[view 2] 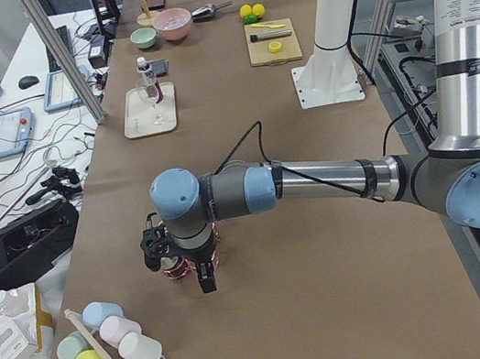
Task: Take tea from basket to plate
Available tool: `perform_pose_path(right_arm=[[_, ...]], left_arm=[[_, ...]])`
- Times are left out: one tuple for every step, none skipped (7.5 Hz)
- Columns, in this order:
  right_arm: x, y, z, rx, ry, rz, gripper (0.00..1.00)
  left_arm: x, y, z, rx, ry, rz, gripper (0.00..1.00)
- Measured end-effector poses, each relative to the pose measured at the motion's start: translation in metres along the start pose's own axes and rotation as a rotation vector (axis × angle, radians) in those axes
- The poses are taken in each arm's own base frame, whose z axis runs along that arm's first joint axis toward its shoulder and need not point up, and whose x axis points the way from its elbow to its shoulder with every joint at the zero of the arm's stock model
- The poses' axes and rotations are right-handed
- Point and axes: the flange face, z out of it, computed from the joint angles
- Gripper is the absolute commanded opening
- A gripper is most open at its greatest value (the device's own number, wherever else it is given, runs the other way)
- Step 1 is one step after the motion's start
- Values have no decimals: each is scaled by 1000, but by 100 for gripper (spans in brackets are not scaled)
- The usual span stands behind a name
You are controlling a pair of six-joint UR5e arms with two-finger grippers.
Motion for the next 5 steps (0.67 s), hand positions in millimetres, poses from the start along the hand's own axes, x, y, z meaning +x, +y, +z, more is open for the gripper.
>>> perform_pose_path(right_arm=[[0, 0, 0, 0, 0, 0, 100], [0, 0, 0, 0, 0, 0, 100], [0, 0, 0, 0, 0, 0, 100], [0, 0, 0, 0, 0, 1, 100], [0, 0, 0, 0, 0, 1, 100]], left_arm=[[-6, -1, 6, -1, 8, -1, 98], [-12, -3, 13, 3, 13, 4, 98], [-16, -5, 17, 9, 15, 10, 98], [-17, -6, 19, 13, 16, 12, 98], [-17, -6, 19, 15, 16, 11, 98]])
